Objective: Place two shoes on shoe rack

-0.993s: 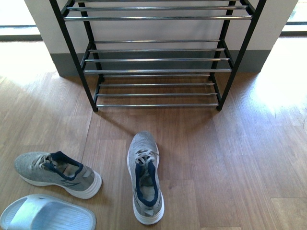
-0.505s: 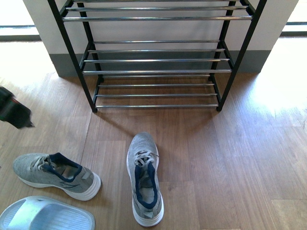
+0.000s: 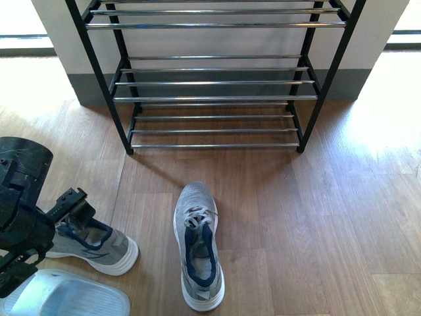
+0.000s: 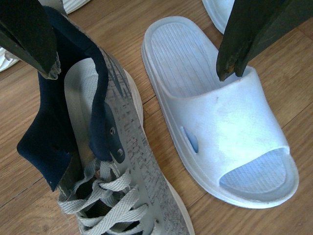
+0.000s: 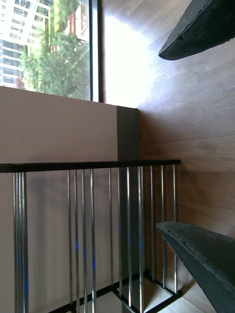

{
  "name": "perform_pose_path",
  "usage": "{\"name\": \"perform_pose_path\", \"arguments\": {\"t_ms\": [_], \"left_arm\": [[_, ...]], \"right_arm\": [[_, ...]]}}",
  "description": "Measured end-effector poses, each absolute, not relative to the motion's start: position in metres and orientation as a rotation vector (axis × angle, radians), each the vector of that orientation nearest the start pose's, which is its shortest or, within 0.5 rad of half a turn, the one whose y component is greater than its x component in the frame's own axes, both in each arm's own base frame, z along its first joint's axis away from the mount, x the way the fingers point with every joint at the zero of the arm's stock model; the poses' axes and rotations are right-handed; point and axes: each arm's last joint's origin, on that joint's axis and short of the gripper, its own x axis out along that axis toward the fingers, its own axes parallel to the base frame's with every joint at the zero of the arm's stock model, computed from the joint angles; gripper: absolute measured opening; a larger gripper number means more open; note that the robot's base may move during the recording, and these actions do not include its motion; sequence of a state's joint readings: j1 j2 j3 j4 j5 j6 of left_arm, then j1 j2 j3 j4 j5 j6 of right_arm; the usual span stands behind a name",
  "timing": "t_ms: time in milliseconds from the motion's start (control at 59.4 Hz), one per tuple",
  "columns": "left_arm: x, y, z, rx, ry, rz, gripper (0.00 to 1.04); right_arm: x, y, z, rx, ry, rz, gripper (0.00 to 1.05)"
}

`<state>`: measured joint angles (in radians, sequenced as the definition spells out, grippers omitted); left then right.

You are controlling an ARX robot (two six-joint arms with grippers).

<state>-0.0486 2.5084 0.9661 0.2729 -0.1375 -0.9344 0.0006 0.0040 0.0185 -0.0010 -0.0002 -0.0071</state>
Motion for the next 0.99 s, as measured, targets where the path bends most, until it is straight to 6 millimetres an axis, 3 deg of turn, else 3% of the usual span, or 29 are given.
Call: {"name": "perform_pose_path", "arguments": {"t_ms": [555,892,993], "left_arm": [[0.353,-0.011,-0.119,-0.589,1.146,0.706,0.95],[0.355,-0.006,-0.131,-0.563,1.161,0.733,0.47],[0.356,-0.004,-0.132,-0.564,1.155,0.74,0.25]], "right_arm": [[0.097,0.0,0.169,-0.007,-0.014,0.001,0.96],[0.097,0.0,0.169,-0.007,-0.014,0.001,0.96],[0.097,0.0,0.17,-0.007,-0.014,0.001,0.96]]}}
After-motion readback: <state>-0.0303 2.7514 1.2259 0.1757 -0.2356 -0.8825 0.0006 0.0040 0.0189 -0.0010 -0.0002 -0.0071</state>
